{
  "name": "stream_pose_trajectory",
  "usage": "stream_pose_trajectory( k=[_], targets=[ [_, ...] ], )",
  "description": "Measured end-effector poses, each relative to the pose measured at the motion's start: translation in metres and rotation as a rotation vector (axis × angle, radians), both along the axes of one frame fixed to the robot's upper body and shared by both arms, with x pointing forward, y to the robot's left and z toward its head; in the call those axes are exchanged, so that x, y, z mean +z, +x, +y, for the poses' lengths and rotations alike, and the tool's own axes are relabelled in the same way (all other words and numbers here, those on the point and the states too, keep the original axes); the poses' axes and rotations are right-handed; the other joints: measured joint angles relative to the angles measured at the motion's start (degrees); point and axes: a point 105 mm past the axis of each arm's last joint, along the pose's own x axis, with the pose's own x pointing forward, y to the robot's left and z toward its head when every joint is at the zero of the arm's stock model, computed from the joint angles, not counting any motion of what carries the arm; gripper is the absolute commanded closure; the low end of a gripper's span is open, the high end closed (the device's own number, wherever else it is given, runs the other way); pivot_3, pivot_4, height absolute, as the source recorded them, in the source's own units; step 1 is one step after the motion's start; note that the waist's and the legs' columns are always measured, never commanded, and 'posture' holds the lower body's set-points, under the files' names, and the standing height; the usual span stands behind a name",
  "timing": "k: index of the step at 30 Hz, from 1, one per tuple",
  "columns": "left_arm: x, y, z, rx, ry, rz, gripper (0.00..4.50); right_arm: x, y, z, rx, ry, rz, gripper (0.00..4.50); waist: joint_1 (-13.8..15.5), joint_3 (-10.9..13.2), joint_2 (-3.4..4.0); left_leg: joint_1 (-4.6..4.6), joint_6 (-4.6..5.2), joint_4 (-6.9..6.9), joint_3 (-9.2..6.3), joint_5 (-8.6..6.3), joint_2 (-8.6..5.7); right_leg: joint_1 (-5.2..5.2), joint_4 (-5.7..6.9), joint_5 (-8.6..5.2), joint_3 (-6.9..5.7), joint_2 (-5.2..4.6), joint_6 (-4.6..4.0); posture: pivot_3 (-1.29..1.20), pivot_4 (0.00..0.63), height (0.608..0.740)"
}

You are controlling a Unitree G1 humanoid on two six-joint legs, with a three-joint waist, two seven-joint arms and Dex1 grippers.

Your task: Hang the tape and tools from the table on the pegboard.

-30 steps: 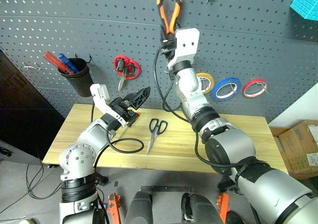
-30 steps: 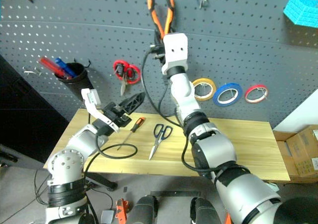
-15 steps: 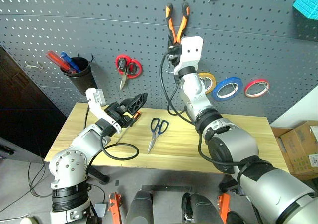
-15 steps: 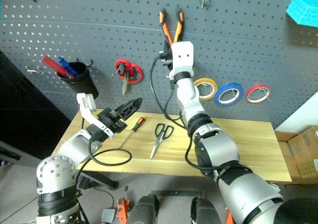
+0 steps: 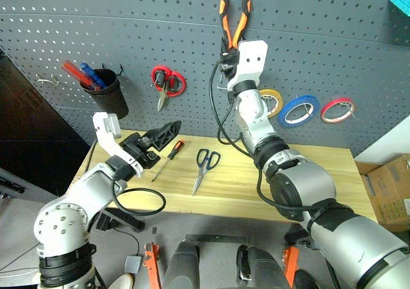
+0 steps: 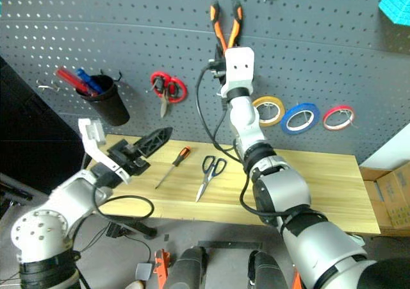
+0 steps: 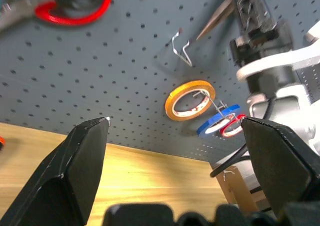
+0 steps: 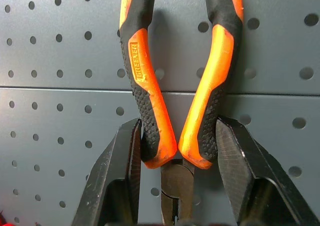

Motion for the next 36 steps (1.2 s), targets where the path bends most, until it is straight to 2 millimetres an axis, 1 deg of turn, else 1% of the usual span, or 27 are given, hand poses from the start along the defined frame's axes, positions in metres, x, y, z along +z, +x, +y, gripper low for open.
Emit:
stream_pose_trajectory(
  k=[3, 6, 9, 12, 13, 14, 17, 18, 20, 25, 27, 30, 31, 33, 34, 36],
  targets=[
    [0.012, 0.001, 0.000, 0.003, -0.001, -0.019, 0.00, 0.000, 0.000, 0.001, 0.005, -0.005, -0.001, 2.75, 0.09, 0.85, 0.06, 0.00, 0.01, -0.01, -0.07, 0.01, -0.02, -0.02, 0.00, 0.00, 0.01, 0.03, 0.00, 0.41, 0.271, 0.740],
    [0.017, 0.002, 0.001, 0.010, -0.007, -0.023, 0.00, 0.003, 0.000, 0.001, 0.005, -0.006, -0.008, 2.75, 0.17, 1.63, 0.17, -0.01, 0.01, 0.00, -0.09, 0.01, -0.02, -0.05, -0.01, 0.00, 0.02, 0.03, 0.00, 0.41, 0.288, 0.740],
    [0.020, 0.001, 0.002, 0.013, -0.003, -0.016, 0.00, 0.006, -0.001, 0.000, 0.005, -0.010, -0.020, 2.75, 0.21, 2.32, 0.20, -0.01, 0.00, -0.01, -0.16, 0.00, -0.01, -0.07, -0.02, 0.00, 0.02, 0.06, -0.01, 0.41, 0.310, 0.740],
    [0.020, -0.003, 0.003, 0.012, 0.012, -0.002, 0.00, 0.005, -0.001, -0.001, 0.002, -0.012, -0.018, 2.75, 0.35, 3.16, 0.34, -0.05, -0.07, -0.02, -0.29, -0.04, -0.03, -0.12, -0.17, 0.00, 0.01, 0.06, -0.02, 0.41, 0.317, 0.740],
    [0.019, -0.004, 0.003, 0.009, 0.016, 0.002, 0.00, 0.002, 0.000, -0.002, -0.001, -0.012, -0.013, 2.75, 0.38, 3.30, 0.37, -0.09, -0.25, -0.02, -0.33, -0.15, -0.04, -0.14, -0.22, 0.00, 0.01, 0.06, -0.02, 0.41, 0.318, 0.740],
    [0.019, -0.005, 0.003, 0.006, 0.014, 0.006, 0.00, -0.005, 0.000, -0.004, -0.008, -0.013, -0.001, 2.75, 0.50, 3.34, 0.38, -0.13, -0.33, -0.02, -0.37, -0.20, -0.06, -0.15, -0.24, 0.00, 0.00, 0.06, -0.02, 0.41, 0.319, 0.740],
    [0.019, -0.006, 0.006, 0.017, 0.016, 0.017, 0.00, -0.042, 0.003, -0.008, -0.027, -0.041, 0.093, 2.75, 0.74, 3.57, 0.43, -0.17, -0.36, -0.01, -0.34, -0.22, -0.10, -0.16, -0.26, -0.01, 0.04, 0.02, -0.02, 0.40, 0.326, 0.740],
    [0.019, -0.006, 0.007, 0.020, 0.013, 0.015, 0.00, -0.051, 0.001, -0.007, -0.027, -0.053, 0.098, 2.75, 0.82, 3.91, 0.48, -0.25, -0.35, 0.00, -0.31, -0.21, -0.11, -0.24, -0.26, -0.01, 0.03, -0.01, -0.02, 0.40, 0.326, 0.740],
    [0.019, -0.007, 0.007, 0.018, 0.012, 0.019, 0.00, -0.049, -0.002, -0.003, -0.018, -0.067, 0.083, 2.75, 0.85, 4.10, 0.48, -0.25, -0.02, -0.02, -0.24, -0.01, -0.09, -0.32, -0.25, -0.01, 0.03, -0.01, -0.02, 0.40, 0.327, 0.740],
    [0.019, -0.006, 0.004, 0.005, 0.015, 0.019, 0.00, -0.047, -0.006, 0.003, 0.002, -0.104, 0.051, 2.75, 0.63, 4.11, 0.49, -0.22, 0.00, -0.14, -0.23, 0.00, 0.01, -0.39, -0.19, -0.01, 0.03, 0.08, -0.02, 0.38, 0.327, 0.740],
    [0.020, -0.006, 0.004, 0.006, 0.012, 0.015, 0.00, -0.046, -0.007, 0.005, 0.005, -0.120, 0.041, 2.03, 0.49, 4.11, 0.49, -0.22, -0.01, -0.26, -0.23, 0.00, 0.01, -0.44, -0.19, -0.06, 0.02, 0.11, -0.10, 0.38, 0.322, 0.740],
    [0.020, -0.006, 0.003, 0.005, 0.007, 0.013, 0.00, -0.046, -0.007, 0.006, 0.009, -0.135, 0.039, 1.23, 0.49, 4.12, 0.50, -0.23, -0.01, -0.31, -0.28, 0.00, 0.02, -0.51, -0.19, -0.08, 0.01, 0.16, -0.14, 0.37, 0.313, 0.740],
    [0.019, -0.005, 0.001, -0.002, 0.008, 0.016, 0.00, -0.047, -0.007, 0.006, 0.010, -0.141, 0.040, 0.90, 0.49, 4.13, 0.51, -0.24, -0.01, -0.31, -0.28, -0.01, 0.02, -0.53, -0.19, -0.08, 0.02, 0.16, -0.14, 0.36, 0.310, 0.740],
    [0.018, -0.005, -0.001, -0.009, 0.009, 0.018, 0.00, -0.056, -0.006, 0.006, 0.008, -0.153, 0.069, 0.25, 0.45, 4.17, 0.50, -0.28, -0.02, -0.29, -0.28, -0.01, 0.01, -0.58, -0.20, -0.08, 0.04, 0.15, -0.14, 0.34, 0.301, 0.740],
    [0.018, -0.004, -0.001, -0.008, 0.005, 0.012, 0.00, -0.062, -0.005, 0.005, 0.010, -0.160, 0.089, 0.03, 0.52, 4.22, 0.52, -0.35, -0.03, -0.28, -0.28, -0.02, -0.01, -0.62, -0.24, -0.08, 0.04, 0.14, -0.14, 0.33, 0.295, 0.740],
    [0.017, -0.001, -0.004, -0.011, -0.007, 0.005, 0.00, -0.071, -0.005, 0.001, 0.019, -0.175, 0.111, 0.03, 0.67, 4.32, 0.53, -0.43, -0.06, -0.27, -0.24, -0.04, -0.07, -0.65, -0.29, -0.08, 0.06, 0.09, -0.14, 0.31, 0.285, 0.740]
  ],
)
